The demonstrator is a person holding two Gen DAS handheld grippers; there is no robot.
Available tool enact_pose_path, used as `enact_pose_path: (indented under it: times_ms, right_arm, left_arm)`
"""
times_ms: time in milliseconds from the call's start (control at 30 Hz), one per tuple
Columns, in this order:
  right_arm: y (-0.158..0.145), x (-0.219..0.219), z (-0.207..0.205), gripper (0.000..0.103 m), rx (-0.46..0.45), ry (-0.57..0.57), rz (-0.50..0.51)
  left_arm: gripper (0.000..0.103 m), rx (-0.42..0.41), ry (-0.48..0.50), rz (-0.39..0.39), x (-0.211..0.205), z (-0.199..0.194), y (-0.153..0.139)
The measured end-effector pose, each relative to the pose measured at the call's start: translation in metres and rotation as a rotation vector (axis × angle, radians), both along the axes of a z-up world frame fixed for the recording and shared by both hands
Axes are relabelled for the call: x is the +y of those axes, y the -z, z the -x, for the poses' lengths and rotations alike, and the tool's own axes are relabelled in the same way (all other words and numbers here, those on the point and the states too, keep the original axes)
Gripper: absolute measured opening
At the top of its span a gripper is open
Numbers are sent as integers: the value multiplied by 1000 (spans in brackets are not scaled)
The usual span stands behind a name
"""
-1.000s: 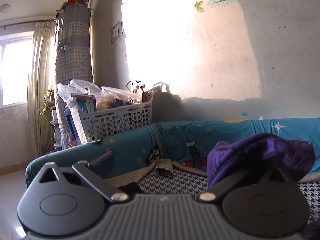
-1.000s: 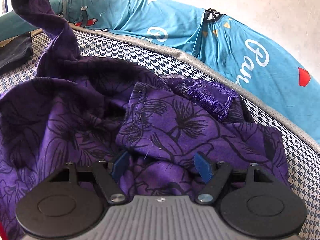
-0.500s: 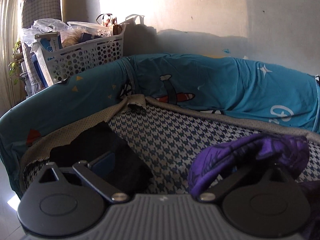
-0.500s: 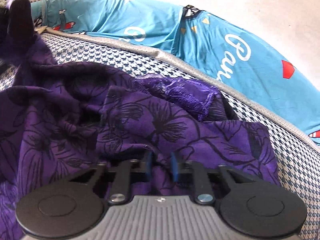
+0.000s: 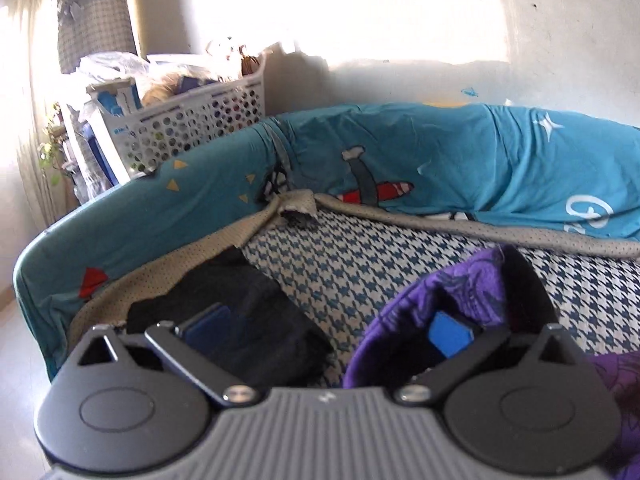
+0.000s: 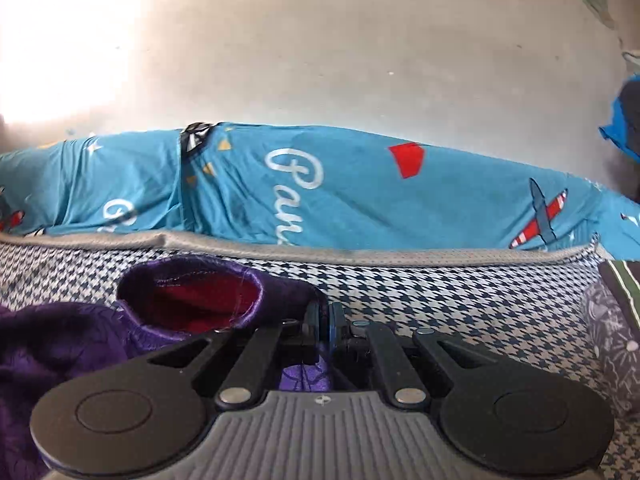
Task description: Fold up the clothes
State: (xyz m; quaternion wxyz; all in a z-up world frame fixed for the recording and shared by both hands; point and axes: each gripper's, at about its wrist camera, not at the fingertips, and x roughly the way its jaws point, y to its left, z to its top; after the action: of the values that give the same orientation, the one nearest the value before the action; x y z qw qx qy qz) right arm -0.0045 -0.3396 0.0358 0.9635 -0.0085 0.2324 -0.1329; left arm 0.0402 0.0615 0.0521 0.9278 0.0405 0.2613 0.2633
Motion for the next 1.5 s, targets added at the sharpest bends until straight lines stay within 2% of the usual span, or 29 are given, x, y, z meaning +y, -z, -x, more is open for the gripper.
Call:
enact_pose_path:
  times_ms: [67, 133, 200, 233, 300, 400, 533, 600, 700, 767, 833, 1033, 1167, 1267, 1333, 1400, 1500]
  right_arm:
    - [0, -8, -1, 4, 5, 24, -39]
    - [1, -10, -3, 4, 13, 33, -53]
    - [3, -9, -3, 4, 21, 30, -29]
    - [4, -7, -2, 4, 30, 32, -9]
    - [7, -6, -2, 4, 50, 38, 22]
    - [9, -9, -1, 5, 60, 50, 1]
    - [10, -11, 0, 5, 62, 65, -13]
    - [9, -11, 0, 5, 60, 66, -21]
    - [11, -12, -1, 5, 63, 74, -15]
    - [11, -15, -1, 5, 60, 83, -31]
    - [10, -19, 0, 5, 54, 95, -54]
    - [4, -35, 9, 5, -2, 203, -37]
    - [1, -54, 16, 5, -15, 271, -79]
    - [2, -64, 17, 7, 9, 182, -196]
    - [5, -60, 16, 15, 48, 112, -189]
    - [9, -51, 15, 34, 88, 10, -176]
    - [15, -37, 17, 38, 140, -135, -158]
  left_arm:
    - [103, -70, -25, -39, -3, 7, -7]
    - [103, -54, -22, 10, 2, 3, -8]
    - [103, 73, 4, 126, 11, -13, 3]
    - [103, 155, -20, 168, 15, -22, 14]
    - [103, 206, -67, 191, 22, -26, 24]
    - [103, 156, -57, 215, 29, -21, 19]
    - [103, 91, -103, 172, 31, -12, 10]
    - [103, 49, -97, 213, 34, -8, 5]
    - [103, -7, -31, 272, 28, -2, -5]
    - [103, -31, 41, 283, 14, 0, -10]
    - [103, -40, 123, 267, -6, 1, -11]
    - [103, -10, 383, 162, -80, 3, -3]
    - [103, 43, 465, 131, -112, -1, 11]
    - [103, 88, 493, 113, -128, -5, 21]
    - [103, 135, 494, 98, -135, -11, 30]
    - [103, 198, 475, 85, -139, -18, 42]
    - [103, 311, 386, 110, -131, -30, 62]
